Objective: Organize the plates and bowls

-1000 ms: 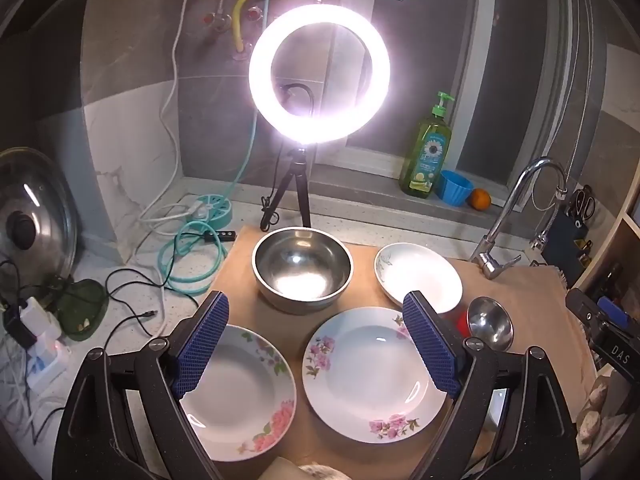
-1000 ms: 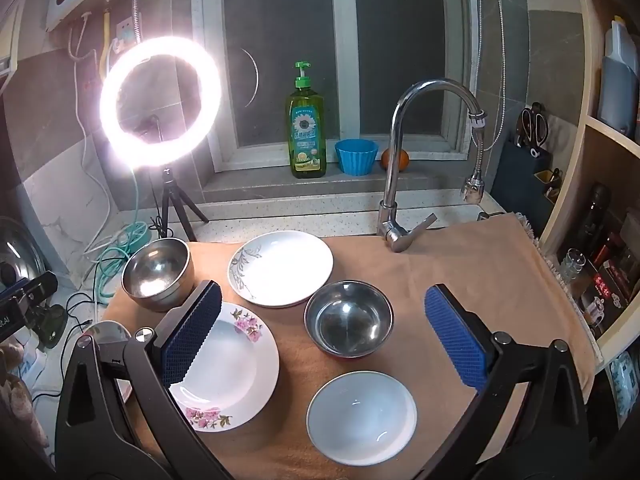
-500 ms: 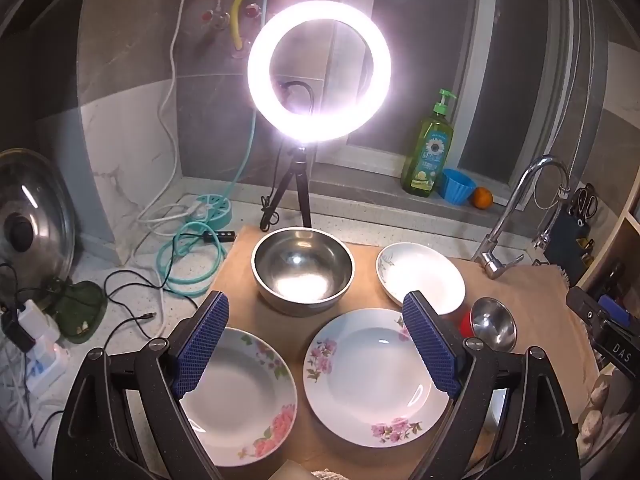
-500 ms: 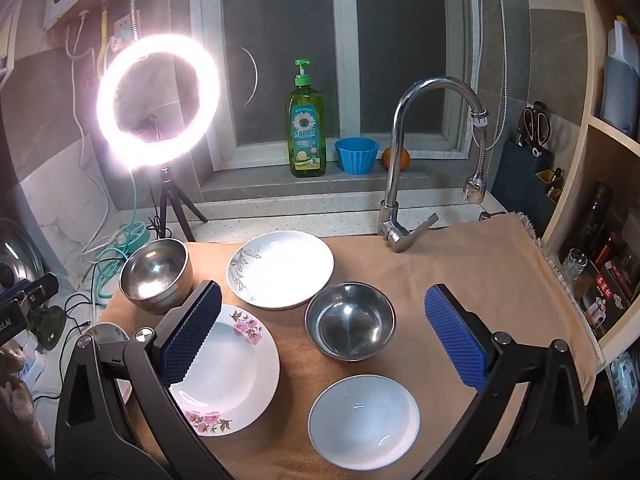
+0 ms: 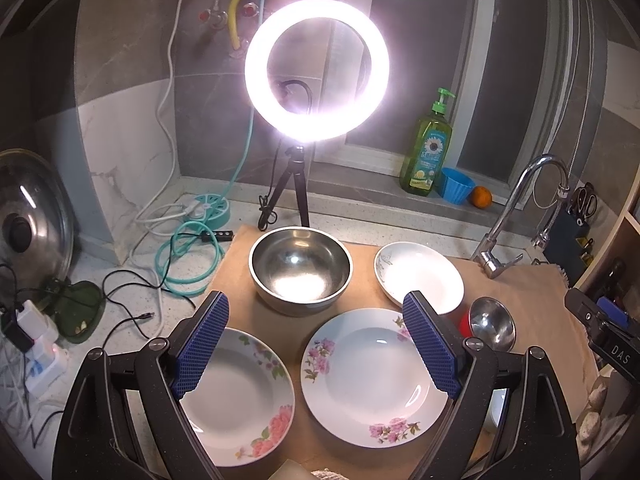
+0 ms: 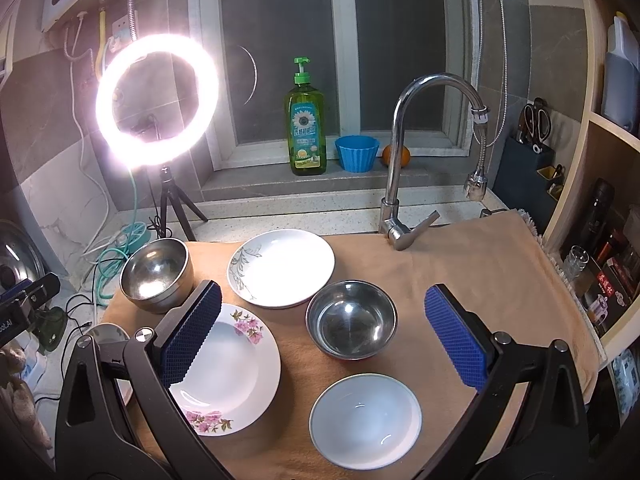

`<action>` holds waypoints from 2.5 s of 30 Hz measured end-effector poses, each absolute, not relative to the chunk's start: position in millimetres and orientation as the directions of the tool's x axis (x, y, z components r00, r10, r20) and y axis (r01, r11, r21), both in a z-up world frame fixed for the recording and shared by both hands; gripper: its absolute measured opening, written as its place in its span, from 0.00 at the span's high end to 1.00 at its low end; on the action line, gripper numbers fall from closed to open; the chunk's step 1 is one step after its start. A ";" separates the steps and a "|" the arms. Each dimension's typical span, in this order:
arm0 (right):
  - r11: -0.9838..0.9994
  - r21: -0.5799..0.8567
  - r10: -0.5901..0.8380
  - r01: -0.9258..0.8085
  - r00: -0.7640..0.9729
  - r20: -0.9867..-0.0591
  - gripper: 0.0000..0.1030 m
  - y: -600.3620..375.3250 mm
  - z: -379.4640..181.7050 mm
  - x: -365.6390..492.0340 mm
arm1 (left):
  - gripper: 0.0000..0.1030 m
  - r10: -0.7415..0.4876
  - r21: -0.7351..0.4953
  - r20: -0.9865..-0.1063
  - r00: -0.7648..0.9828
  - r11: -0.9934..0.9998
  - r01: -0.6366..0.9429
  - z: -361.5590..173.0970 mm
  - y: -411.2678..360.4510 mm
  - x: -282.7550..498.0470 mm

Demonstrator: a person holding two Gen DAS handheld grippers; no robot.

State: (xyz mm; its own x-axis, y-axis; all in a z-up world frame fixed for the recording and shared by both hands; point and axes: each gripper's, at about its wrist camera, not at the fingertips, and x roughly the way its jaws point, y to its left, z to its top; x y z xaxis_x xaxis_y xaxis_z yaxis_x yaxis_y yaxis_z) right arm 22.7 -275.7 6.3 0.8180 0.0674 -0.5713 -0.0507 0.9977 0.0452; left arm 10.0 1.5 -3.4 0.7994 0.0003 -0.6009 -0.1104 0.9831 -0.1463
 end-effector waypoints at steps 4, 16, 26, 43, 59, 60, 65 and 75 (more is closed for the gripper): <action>0.997 0.051 0.069 -0.049 0.817 -0.573 0.00 -276.2 2.9 22.3 | 0.13 0.002 -0.147 -0.603 0.797 0.983 -0.113 -3.1 3.0 10.5; 0.998 0.051 0.069 -0.048 0.815 -0.575 0.00 -275.9 3.6 22.9 | 0.13 0.001 -0.147 -0.603 0.798 0.983 -0.113 -2.4 3.5 10.6; 0.998 0.051 0.069 -0.048 0.816 -0.574 0.00 -277.3 1.6 19.8 | 0.13 0.002 -0.147 -0.602 0.799 0.983 -0.113 -2.2 2.3 10.3; 0.997 0.052 0.069 -0.048 0.813 -0.578 0.00 -275.6 0.2 19.9 | 0.13 0.001 -0.148 -0.603 0.798 0.982 -0.114 -2.0 1.8 10.5; 0.997 0.054 0.071 -0.048 0.801 -0.594 0.00 -272.6 -4.8 18.8 | 0.13 -0.006 -0.158 -0.616 0.788 0.981 -0.116 -8.4 3.0 13.1; 0.997 0.055 0.072 -0.049 0.799 -0.596 0.00 -272.8 -5.0 18.7 | 0.13 -0.008 -0.159 -0.619 0.785 0.980 -0.116 -9.2 3.7 13.6; 0.997 0.059 0.080 -0.055 0.787 -0.612 0.00 -273.4 -9.6 18.1 | 0.13 0.001 -0.152 -0.637 0.771 0.980 -0.127 -14.6 6.5 16.6; 0.994 0.068 0.111 -0.087 0.754 -0.648 0.00 -273.1 -23.1 26.0 | 0.13 0.016 -0.097 -0.668 0.744 0.989 -0.108 -26.3 5.8 22.5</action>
